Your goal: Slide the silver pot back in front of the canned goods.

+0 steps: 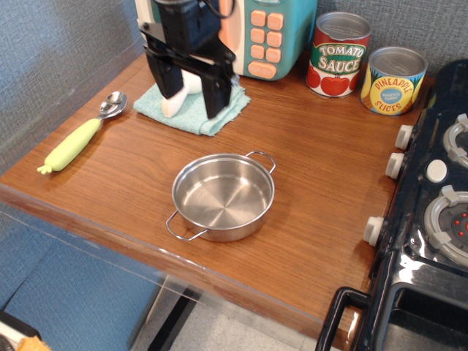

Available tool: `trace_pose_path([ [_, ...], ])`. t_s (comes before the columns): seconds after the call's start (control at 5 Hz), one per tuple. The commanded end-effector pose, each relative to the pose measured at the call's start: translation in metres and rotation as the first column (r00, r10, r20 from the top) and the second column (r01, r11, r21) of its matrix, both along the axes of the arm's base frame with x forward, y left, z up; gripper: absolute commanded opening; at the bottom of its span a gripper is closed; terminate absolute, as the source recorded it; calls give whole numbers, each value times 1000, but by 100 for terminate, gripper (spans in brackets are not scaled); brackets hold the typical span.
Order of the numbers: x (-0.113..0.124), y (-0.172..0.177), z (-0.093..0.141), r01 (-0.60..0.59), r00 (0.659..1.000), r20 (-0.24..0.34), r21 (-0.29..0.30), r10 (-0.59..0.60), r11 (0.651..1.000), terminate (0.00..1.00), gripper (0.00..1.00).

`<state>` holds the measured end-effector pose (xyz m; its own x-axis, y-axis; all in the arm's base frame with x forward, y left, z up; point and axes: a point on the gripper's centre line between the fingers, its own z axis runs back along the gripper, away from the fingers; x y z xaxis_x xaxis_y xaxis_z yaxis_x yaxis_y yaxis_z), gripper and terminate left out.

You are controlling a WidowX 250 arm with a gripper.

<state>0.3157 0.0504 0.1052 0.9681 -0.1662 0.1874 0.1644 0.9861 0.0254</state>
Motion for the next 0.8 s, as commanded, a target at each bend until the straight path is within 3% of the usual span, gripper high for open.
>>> trace_pose_path([
  [0.0,-51,-57,-16,225,974,3,55,-226,973,0,100],
  [0.4,-57,-65,-66,265,963,-83,129,-256,956,0,100],
  [0.6,-54,-61,-74,249,967,-87,144,-238,958,0,100],
])
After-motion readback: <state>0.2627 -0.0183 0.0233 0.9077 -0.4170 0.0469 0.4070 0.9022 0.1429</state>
